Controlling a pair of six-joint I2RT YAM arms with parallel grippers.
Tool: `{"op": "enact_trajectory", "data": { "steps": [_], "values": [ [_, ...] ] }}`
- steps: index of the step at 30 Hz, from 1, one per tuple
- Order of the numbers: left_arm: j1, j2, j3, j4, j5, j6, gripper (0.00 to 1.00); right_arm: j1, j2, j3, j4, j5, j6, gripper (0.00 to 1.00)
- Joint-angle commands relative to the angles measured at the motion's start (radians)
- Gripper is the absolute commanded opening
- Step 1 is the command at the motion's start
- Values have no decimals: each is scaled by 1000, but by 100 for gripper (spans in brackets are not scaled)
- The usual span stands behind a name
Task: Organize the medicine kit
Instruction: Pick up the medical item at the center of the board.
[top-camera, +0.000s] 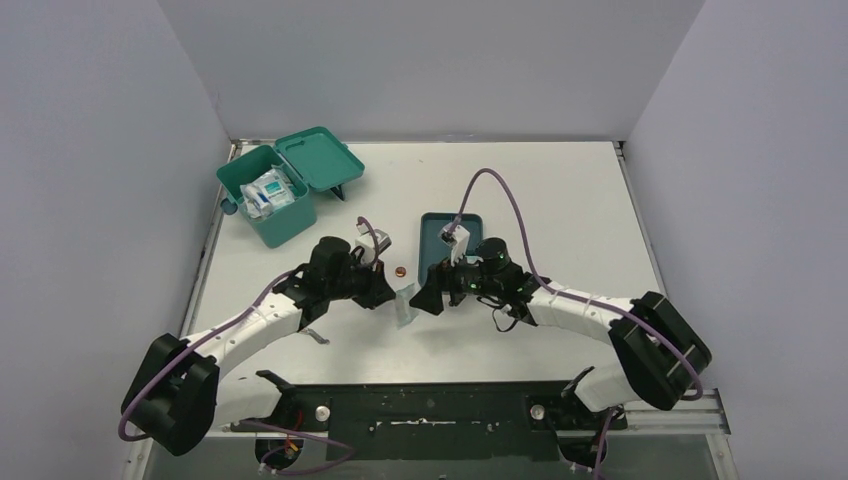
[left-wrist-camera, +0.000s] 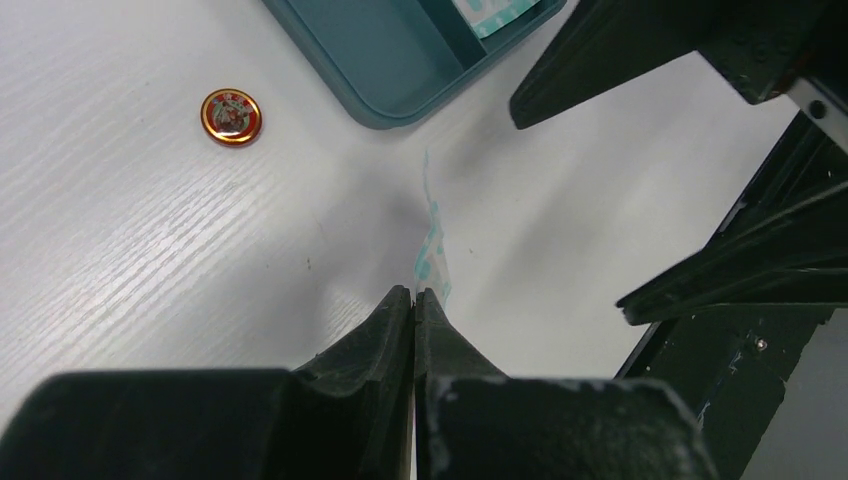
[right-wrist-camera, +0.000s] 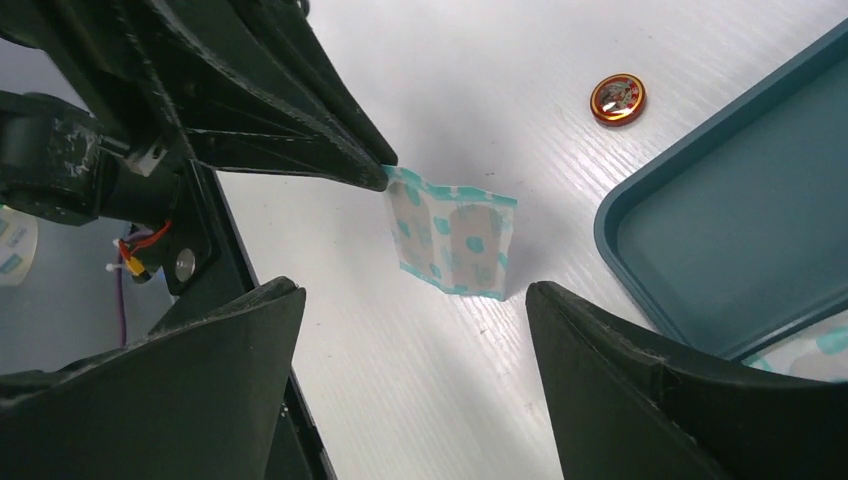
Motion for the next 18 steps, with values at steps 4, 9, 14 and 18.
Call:
{"op": "enact_trajectory", "data": {
  "steps": [4,9,14,18],
  "values": [
    [-8,-30,0,85,69,39,0,-58,108,83,167,-219,-118,81],
    [-14,-32,16,50,88,81,0,-83,103,144,82,-316,-229,77],
    [-15,-63,9,54,132,107,0,-102,86,166,33,-382,-309,77],
    [-20,-76,6,76,183,114,0,-102,94,199,-54,-432,-367,78]
  ]
}}
